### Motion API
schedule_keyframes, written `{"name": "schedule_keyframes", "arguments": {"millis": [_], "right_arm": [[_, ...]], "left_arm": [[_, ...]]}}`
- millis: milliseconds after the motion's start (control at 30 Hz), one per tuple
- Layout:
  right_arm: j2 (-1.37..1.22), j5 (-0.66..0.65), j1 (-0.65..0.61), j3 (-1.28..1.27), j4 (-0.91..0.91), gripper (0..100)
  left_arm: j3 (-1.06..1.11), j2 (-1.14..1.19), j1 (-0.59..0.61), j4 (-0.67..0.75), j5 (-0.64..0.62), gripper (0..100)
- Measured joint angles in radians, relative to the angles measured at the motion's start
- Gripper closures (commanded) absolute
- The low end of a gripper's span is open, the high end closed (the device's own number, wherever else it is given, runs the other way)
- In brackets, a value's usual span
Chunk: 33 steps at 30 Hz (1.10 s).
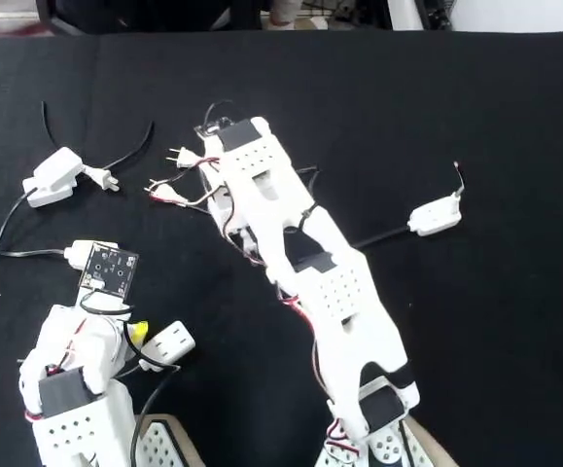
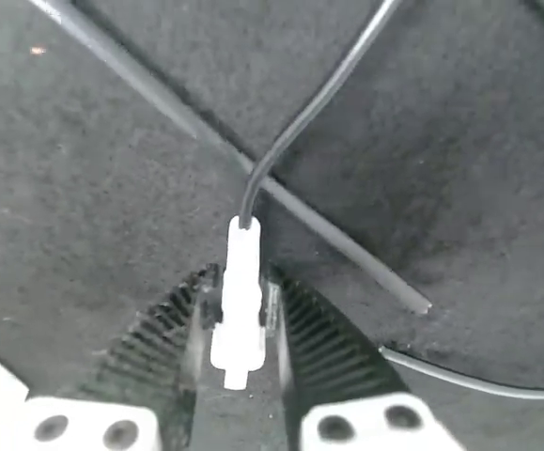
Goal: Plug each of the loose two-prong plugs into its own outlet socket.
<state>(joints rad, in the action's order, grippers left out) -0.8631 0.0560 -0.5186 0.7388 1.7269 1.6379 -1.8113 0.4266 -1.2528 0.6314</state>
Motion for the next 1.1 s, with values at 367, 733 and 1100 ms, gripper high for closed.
{"name": "schedule_keyframes", "arguments": {"millis": [367,733,1100], "right_arm": [[0.5,0.046,-0.029,-0.652,-0.43,98.6],[1.102,0.226,-0.003,-1.37,-1.005,98.6],[1.688,0.437,-0.002,-1.711,-1.172,98.6]], "left_arm": [[0.0,0.0,0.0,0.0,0.0,67],[-0.086,-0.008,-0.084,0.0,-0.212,67],[-0.16,-0.005,-0.39,0.153,-0.483,67]]}}
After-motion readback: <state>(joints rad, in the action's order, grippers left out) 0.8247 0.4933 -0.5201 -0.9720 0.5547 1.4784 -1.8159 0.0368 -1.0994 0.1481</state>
